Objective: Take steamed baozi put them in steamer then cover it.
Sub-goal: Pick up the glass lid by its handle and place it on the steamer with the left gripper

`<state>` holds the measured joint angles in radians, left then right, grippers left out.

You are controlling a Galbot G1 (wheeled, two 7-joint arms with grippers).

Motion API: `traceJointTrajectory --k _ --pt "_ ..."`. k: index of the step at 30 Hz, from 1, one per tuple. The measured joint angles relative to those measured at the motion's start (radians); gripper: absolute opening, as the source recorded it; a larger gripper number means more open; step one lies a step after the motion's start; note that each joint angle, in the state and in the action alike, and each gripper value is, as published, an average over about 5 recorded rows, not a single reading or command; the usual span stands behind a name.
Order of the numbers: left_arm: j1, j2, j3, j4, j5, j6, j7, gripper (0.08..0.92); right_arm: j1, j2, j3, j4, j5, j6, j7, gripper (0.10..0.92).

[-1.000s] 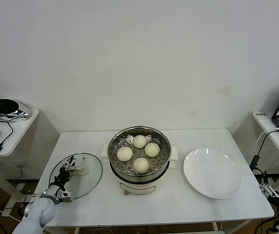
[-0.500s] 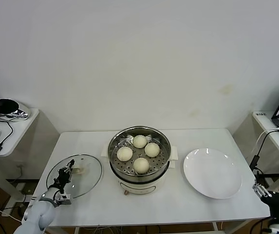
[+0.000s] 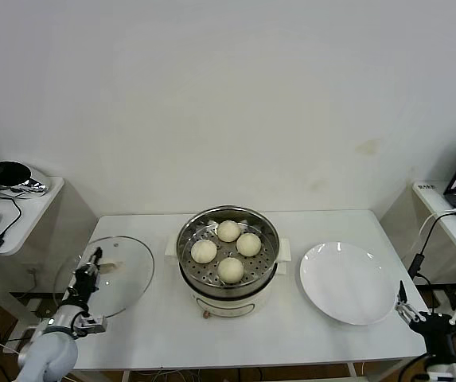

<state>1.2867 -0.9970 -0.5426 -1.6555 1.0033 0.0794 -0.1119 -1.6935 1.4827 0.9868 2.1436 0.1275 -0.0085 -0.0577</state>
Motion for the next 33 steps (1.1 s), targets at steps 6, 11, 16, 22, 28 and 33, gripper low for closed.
traceJointTrajectory --k 6,11,16,22,28,33 --pt "0.033 0.050 -0.010 -0.182 -0.069 0.094 0.049 0.149 0.013 -0.007 -0.024 -0.014 -0.018 -0.006 -0.003 0.823" --pt "0.016 0.105 0.048 -0.307 -0.132 0.179 0.087 0.149 0.027 -0.004 -0.049 -0.021 -0.047 -0.012 -0.003 0.823" --pt "-0.062 0.138 0.170 -0.368 -0.164 0.268 0.121 0.149 0.042 0.002 -0.069 -0.020 -0.076 -0.023 0.000 0.823" --pt "-0.212 0.117 0.350 -0.380 -0.149 0.376 0.174 0.149 0.059 0.011 -0.089 -0.014 -0.111 -0.035 0.003 0.823" --pt "-0.349 0.036 0.502 -0.358 -0.077 0.473 0.246 0.149 0.065 0.023 -0.109 -0.016 -0.139 -0.038 0.006 0.823" --pt "-0.414 -0.049 0.596 -0.322 0.013 0.522 0.308 0.149 0.068 0.026 -0.118 -0.021 -0.153 -0.037 0.007 0.823"
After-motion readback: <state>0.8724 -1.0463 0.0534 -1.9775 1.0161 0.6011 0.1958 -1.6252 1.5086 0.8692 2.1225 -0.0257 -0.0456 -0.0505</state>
